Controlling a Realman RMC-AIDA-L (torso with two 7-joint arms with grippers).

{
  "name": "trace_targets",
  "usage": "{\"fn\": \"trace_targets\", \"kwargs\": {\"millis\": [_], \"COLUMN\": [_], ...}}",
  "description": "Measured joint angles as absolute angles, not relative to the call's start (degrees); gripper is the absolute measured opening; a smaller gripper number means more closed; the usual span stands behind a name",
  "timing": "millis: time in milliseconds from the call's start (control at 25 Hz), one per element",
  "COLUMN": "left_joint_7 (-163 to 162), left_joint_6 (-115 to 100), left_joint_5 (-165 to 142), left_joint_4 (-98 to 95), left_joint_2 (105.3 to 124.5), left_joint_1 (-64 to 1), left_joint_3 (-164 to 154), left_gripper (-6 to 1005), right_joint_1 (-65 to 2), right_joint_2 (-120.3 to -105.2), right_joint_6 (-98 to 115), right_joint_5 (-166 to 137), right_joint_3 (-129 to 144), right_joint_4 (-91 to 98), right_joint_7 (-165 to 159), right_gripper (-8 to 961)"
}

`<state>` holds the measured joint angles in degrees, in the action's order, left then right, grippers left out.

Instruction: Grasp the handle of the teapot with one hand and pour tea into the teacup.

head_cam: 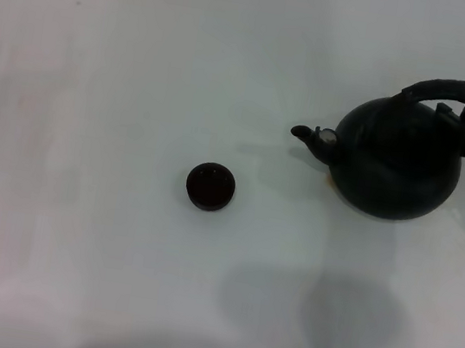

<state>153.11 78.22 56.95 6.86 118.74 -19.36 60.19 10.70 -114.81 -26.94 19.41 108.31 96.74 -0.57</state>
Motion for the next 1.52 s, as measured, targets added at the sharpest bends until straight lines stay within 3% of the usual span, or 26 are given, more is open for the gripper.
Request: {"fn": "trace_targets", "kwargs": {"millis": [200,640,880,1080,1360,1520], "left_joint_7": [153.1,153.1,153.1,152.9,152.5,152.4], "left_joint_6": [78.2,78.2,78.2,78.2,78.2,78.2], "left_joint_5": [56.9,57.2,57.4,57.4,57.4,57.4], "left_joint_4": [6.9,6.9,6.9,6.9,6.9,6.9], "left_joint_2": [118.74,118.77,118.93,119.03,119.02,119.0], "left_joint_1": [-19.2,-19.1,-18.9,-18.7,-18.7,-18.7], "left_joint_3": [60.4,60.6,60.5,60.5,60.4,60.4], "left_gripper": [877,876,876,876,876,877], "right_joint_1": [11.1,13.9,13.3,7.5,-9.6,-11.3], "right_joint_2": [-114.83,-115.04,-115.22,-115.23,-114.58,-115.39], "right_joint_6": [-33.2,-43.0,-44.5,-56.4,-80.7,-82.0], "right_joint_5": [21.4,41.8,67.8,97.4,119.3,118.7], "right_joint_3": [106.4,94.3,84.4,72.3,46.8,37.4], "right_joint_4": [99.9,103.3,94.7,74.5,24.9,12.3], "right_joint_7": [1.0,18.2,37.6,61.2,93.2,108.8], "right_gripper": [659,650,650,650,651,651]}}
